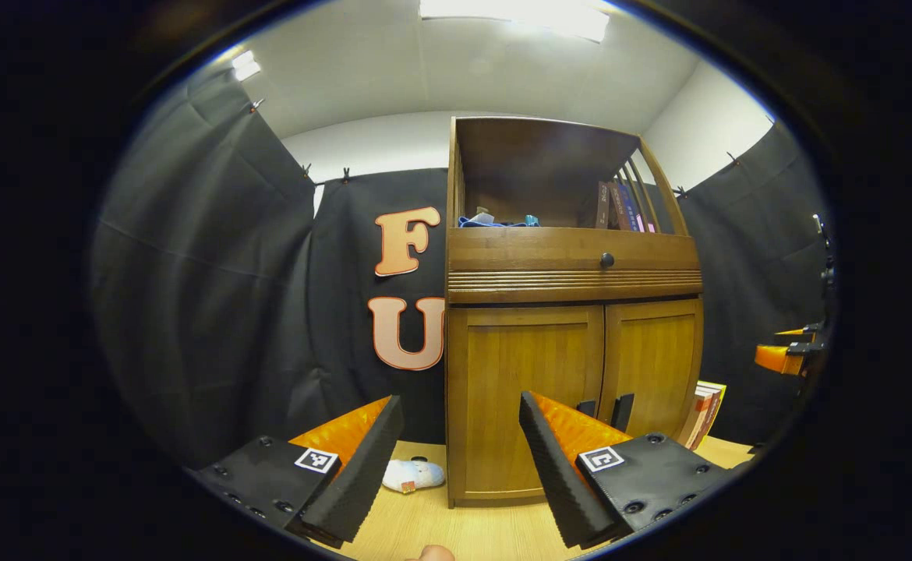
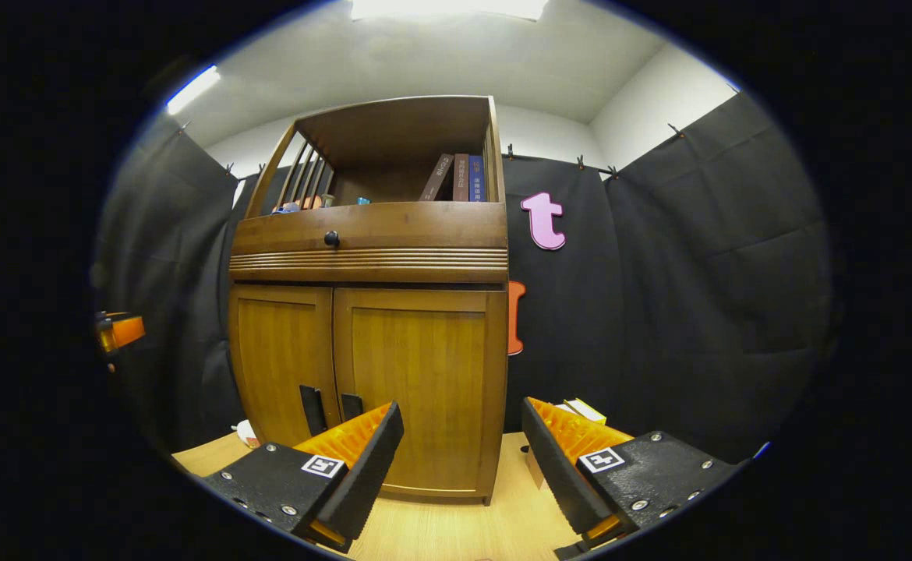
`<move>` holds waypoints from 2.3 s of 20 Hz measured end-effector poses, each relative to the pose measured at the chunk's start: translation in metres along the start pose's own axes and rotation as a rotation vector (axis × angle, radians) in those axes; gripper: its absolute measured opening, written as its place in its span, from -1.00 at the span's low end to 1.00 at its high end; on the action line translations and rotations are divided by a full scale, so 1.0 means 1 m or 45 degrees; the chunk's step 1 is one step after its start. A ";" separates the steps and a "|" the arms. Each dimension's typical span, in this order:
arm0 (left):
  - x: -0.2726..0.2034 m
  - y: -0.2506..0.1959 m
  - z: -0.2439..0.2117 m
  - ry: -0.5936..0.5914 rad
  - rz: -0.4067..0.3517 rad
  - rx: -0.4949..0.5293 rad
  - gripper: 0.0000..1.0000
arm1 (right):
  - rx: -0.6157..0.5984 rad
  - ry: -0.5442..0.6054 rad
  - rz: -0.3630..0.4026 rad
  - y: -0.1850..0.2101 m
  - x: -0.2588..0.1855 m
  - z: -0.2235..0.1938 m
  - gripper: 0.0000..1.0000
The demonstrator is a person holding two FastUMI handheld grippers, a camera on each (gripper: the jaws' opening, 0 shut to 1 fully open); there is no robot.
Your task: Open the right door of the double-door shoe cabinet with the right hand, and open the left door with the left hand.
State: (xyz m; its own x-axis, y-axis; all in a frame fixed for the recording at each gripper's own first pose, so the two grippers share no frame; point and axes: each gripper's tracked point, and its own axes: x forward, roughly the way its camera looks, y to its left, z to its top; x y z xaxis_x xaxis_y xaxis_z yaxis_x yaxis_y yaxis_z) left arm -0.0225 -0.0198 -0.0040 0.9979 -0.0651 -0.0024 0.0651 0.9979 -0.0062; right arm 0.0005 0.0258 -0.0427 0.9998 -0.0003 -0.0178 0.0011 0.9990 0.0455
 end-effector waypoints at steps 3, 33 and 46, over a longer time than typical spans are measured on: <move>-0.002 0.000 -0.007 0.011 -0.002 -0.003 0.93 | 0.013 0.018 0.034 0.032 0.018 -0.025 0.97; -0.002 0.086 -0.050 0.049 0.180 0.031 0.97 | 0.063 0.195 0.119 0.179 0.198 -0.172 -0.18; -0.011 0.080 -0.042 0.043 0.157 0.021 0.96 | 0.086 0.209 0.193 0.168 0.149 -0.169 -0.33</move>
State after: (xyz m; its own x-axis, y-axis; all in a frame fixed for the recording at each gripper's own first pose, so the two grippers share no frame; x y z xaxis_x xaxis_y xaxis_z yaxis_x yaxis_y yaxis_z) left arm -0.0286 0.0600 -0.0465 0.9977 0.0583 -0.0356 -0.0579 0.9982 0.0127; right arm 0.1468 0.2013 -0.2065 0.9724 0.1627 -0.1675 -0.1425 0.9817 0.1265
